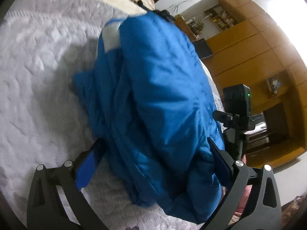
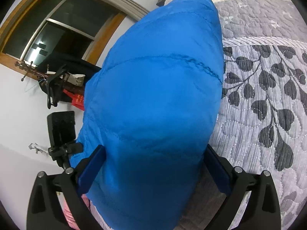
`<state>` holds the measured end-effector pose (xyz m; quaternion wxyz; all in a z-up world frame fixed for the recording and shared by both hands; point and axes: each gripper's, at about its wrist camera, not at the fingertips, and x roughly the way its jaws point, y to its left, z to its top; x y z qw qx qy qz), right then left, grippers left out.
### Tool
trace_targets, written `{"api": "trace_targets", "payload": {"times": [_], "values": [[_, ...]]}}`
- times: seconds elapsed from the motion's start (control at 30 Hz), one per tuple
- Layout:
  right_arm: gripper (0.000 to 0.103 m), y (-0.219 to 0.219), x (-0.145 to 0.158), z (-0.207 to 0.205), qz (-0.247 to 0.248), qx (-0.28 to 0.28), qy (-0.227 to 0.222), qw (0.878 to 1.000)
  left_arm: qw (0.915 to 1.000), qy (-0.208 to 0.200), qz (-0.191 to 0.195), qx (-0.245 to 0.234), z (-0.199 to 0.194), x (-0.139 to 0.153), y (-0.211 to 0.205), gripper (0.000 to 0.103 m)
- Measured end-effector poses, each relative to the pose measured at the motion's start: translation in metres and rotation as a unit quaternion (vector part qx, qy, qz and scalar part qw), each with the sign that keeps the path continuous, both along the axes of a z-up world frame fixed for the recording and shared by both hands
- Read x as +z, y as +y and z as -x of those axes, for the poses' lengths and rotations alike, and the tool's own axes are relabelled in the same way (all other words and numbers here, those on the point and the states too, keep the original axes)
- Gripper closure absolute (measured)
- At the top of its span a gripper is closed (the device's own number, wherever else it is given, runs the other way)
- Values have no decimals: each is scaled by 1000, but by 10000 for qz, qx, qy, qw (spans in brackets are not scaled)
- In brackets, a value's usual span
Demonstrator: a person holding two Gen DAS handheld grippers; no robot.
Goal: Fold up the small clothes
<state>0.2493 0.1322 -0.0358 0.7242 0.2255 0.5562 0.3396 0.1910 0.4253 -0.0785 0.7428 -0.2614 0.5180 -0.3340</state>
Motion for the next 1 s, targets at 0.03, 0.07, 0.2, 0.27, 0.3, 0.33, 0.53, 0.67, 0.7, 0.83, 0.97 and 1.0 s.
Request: {"api": "trace_targets", "payload": {"times": [0.03, 0.07, 0.2, 0.27, 0.3, 0.33, 0.53, 0.67, 0.7, 0.83, 0.97, 1.0], "values": [[3, 1, 0, 0, 9, -12, -1, 10000, 10000, 24, 91, -3, -2, -4, -1, 2], [3, 0, 0, 1, 0, -19, 11, 10000, 9998, 45, 214, -9, -5, -8, -2, 2], [3, 0, -2, -2, -82, -32, 86, 9999, 9988, 80, 472, -27, -13, -12, -4, 2], [3, 0, -4, -5, -123, -39, 92, 9999, 9986, 124, 523, -17, -21, -14, -7, 2], [3, -2, -6, -5, -138, -49, 91, 9999, 9985, 118, 525, -37, -24, -15, -10, 2], [3, -2, -7, -5, -153, -54, 88, 9998, 9985, 105, 536, -55, -26, -15, -12, 2], [3, -12, -10, -2, -234, 108, 97, 9996, 9998, -1, 33, -220, -13, -6, -10, 3], [3, -18, -10, 1, -204, 114, 84, 9997, 9999, 41, 83, -108, -6, 0, 8, 3], [3, -18, -9, 1, -172, 119, 58, 9998, 9999, 67, 96, -100, -8, -1, 10, 3], [3, -17, -8, 0, -171, 99, 104, 9998, 9995, 127, 258, -161, -18, -14, 11, 2], [3, -15, -7, 0, -167, 82, 114, 9998, 9988, 96, 439, -212, -29, -21, -1, 2], [3, -14, -7, 0, -154, 90, 99, 9998, 9985, 94, 482, -244, -31, -21, -7, 2]]}}
